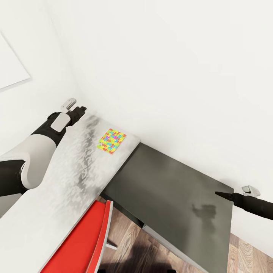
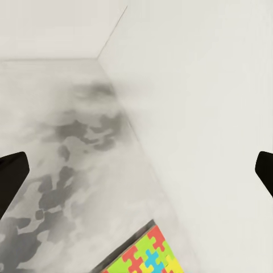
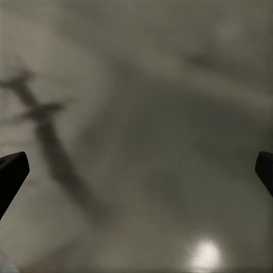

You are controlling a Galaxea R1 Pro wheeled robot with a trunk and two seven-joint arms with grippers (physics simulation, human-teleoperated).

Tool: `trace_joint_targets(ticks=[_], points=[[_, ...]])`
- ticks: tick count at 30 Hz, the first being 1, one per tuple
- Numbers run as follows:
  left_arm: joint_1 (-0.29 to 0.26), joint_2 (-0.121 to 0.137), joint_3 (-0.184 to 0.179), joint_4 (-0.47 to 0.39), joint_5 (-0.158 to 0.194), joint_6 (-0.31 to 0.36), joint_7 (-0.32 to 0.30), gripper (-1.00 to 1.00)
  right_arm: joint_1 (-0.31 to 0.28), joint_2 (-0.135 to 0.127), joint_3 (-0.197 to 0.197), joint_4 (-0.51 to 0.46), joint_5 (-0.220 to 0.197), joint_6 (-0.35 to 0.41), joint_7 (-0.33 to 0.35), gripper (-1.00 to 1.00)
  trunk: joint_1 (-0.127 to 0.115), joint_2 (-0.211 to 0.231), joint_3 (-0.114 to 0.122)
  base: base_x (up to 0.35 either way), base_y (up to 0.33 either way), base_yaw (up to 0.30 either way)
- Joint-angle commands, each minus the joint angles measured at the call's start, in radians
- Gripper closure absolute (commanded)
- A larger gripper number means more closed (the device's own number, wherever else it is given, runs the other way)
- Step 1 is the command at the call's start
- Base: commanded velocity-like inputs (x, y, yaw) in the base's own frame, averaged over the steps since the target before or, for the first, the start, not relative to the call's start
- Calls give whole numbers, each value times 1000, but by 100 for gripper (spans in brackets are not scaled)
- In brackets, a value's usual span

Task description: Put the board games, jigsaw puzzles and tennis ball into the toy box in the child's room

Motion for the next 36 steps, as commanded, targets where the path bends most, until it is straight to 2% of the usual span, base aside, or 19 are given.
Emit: trace_joint_targets(ticks=[1, 13, 18, 26, 31, 36], points=[[0, 0, 4, -2, 5, 6, 5, -100, -1, 0, -1, 0, 3, 5, 5, -100, 1, -2, -1, 0, 0, 0], [1, -1, 4, -1, 5, 6, 4, -100, -1, -1, -2, -1, 2, 6, 5, -100, 1, -2, -1, 0, 0, 0], [23, 1, 32, -9, 12, 10, -1, -100, 27, -9, -12, -29, -2, 21, 9, -100, 1, -2, -2, 0, 0, 0], [44, 3, 75, 18, 56, 9, -10, -100, 67, -15, -21, -74, -7, 38, 11, -100, 1, -2, -7, 0, 0, 0], [49, 3, 80, 26, 76, 8, -12, -100, 74, -16, -23, -100, -8, 42, 12, -100, 1, -2, -13, 0, 0, 0], [50, 5, 82, 29, 83, 8, -12, -100, 76, -17, -24, -102, -8, 43, 12, -100, 1, -2, -20, 0, 0, 0]])
